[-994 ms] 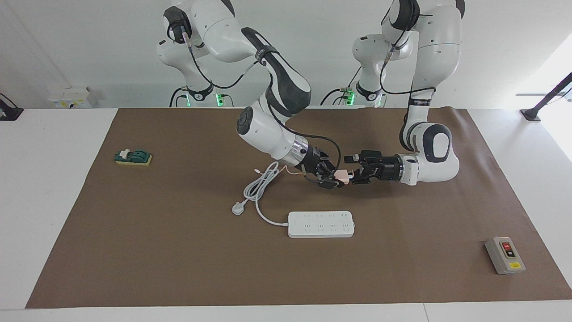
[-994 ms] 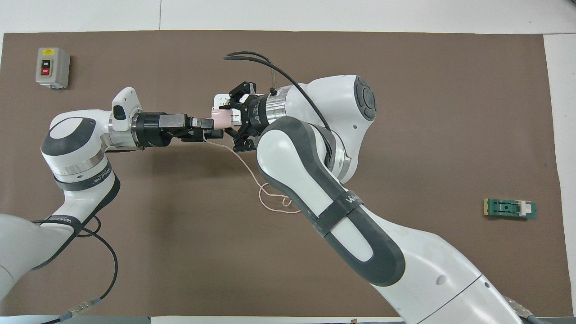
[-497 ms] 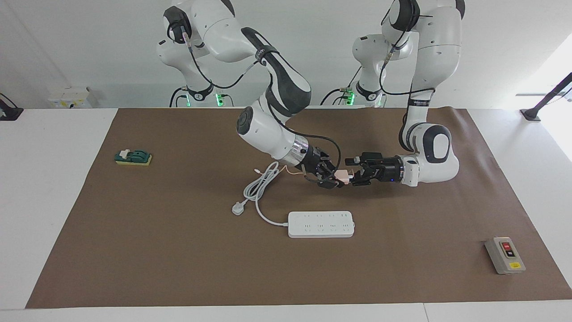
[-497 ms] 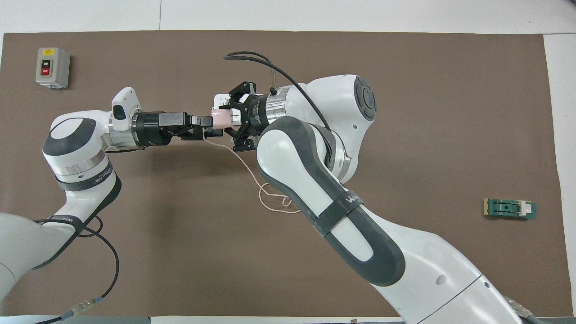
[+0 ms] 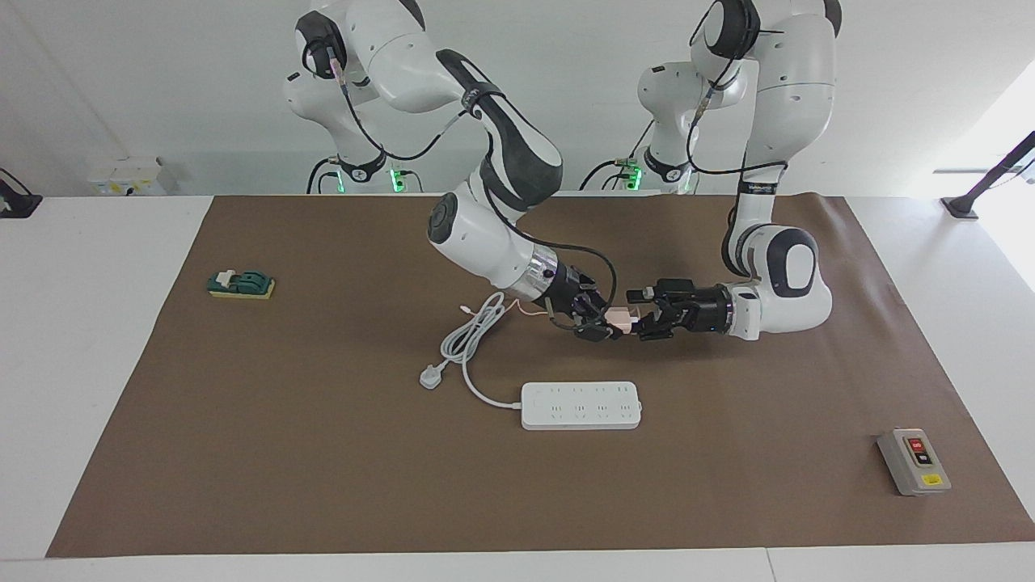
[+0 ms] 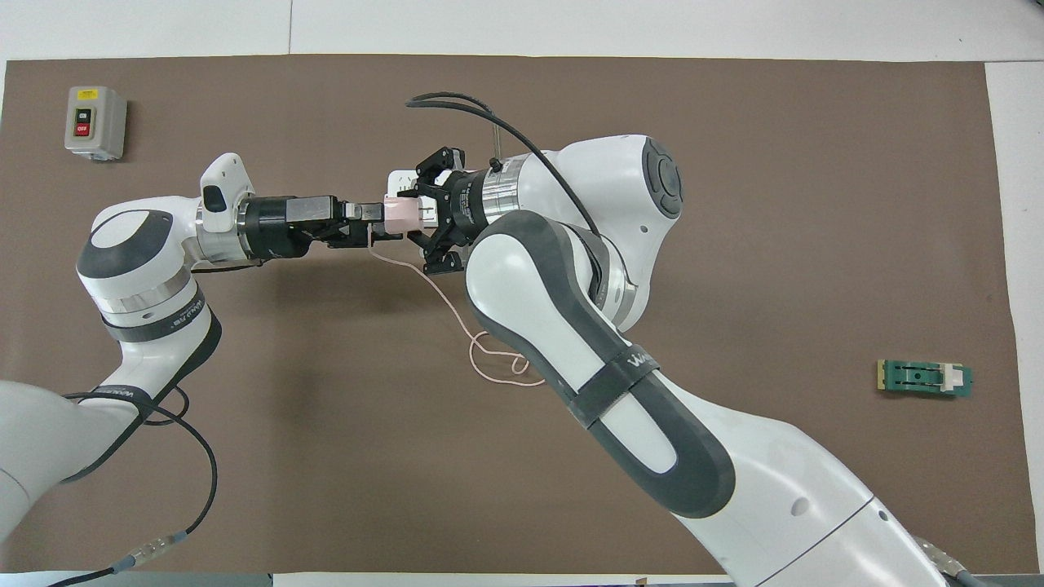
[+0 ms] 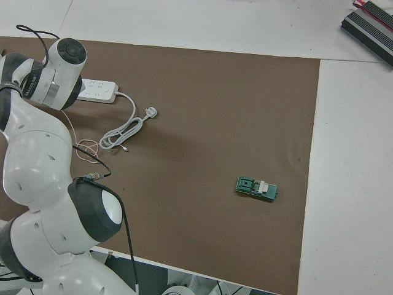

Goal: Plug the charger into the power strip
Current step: 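Close the left gripper on the charger held by the right gripper, then pull the charger away with the left gripper while the right gripper withdraws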

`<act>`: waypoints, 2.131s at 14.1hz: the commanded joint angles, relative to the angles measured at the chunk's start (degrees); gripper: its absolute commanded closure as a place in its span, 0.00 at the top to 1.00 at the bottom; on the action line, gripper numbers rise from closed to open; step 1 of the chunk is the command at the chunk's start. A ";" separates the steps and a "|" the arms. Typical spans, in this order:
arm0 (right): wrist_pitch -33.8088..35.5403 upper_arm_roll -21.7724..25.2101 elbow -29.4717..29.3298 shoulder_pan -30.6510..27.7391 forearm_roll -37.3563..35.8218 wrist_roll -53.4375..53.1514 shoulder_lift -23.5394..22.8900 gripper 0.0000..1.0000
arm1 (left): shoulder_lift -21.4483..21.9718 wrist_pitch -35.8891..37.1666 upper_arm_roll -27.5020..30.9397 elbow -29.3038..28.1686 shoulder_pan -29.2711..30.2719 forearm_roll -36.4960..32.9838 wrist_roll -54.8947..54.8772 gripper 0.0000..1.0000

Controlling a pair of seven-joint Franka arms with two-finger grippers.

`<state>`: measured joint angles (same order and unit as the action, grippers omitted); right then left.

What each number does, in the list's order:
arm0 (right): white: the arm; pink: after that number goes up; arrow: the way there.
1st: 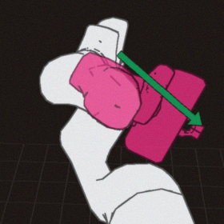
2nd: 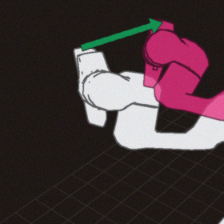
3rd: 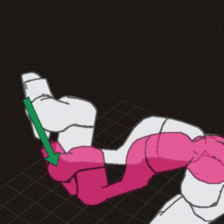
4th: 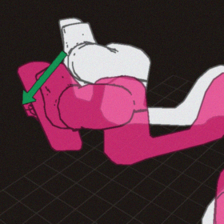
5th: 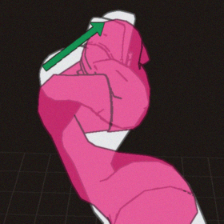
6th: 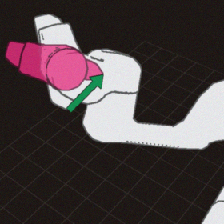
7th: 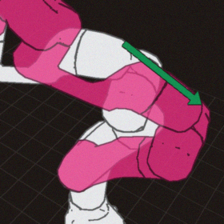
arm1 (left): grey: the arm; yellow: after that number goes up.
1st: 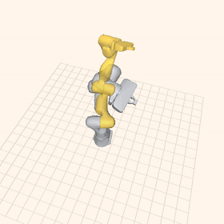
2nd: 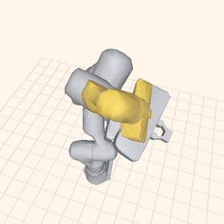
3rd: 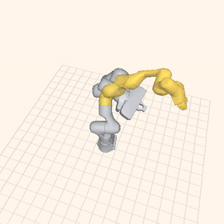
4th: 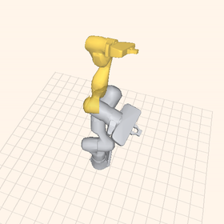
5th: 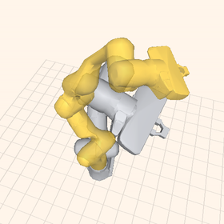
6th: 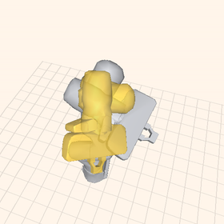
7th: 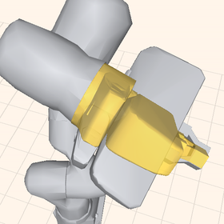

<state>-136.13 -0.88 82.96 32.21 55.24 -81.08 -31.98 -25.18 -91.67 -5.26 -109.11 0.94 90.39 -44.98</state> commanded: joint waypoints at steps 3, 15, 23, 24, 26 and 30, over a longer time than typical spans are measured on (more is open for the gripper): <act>0.87 0.09 -1.66 -0.22 1.62 -1.19 -0.89 0.00 | -1.01 -0.88 0.34 1.18 -1.11 1.63 -1.52 1.00; 0.78 0.17 -1.66 0.13 2.41 -1.28 -0.89 0.00 | -1.01 -1.14 0.43 1.62 -1.38 1.89 -9.84 0.00; 2.09 0.17 -1.66 -0.30 1.18 -1.45 -0.80 1.00 | -0.22 -1.14 0.95 16.08 1.34 -16.78 7.84 0.00; 2.18 0.35 -1.66 -0.48 1.27 -1.45 -0.63 1.00 | -0.31 -1.05 0.95 19.52 1.35 -20.92 12.24 0.00; 4.10 0.79 -1.66 -1.53 1.01 -1.36 -0.19 1.00 | 0.04 -0.53 0.95 23.66 2.14 -28.04 20.85 0.00; 7.27 0.79 -2.10 -5.13 -0.66 -1.36 1.39 1.00 | 0.48 4.55 1.04 33.94 2.05 -43.68 35.71 0.00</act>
<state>-131.45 0.33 81.34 28.87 56.60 -81.11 -31.66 -24.19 -90.87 -4.38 -80.46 3.07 52.78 -15.63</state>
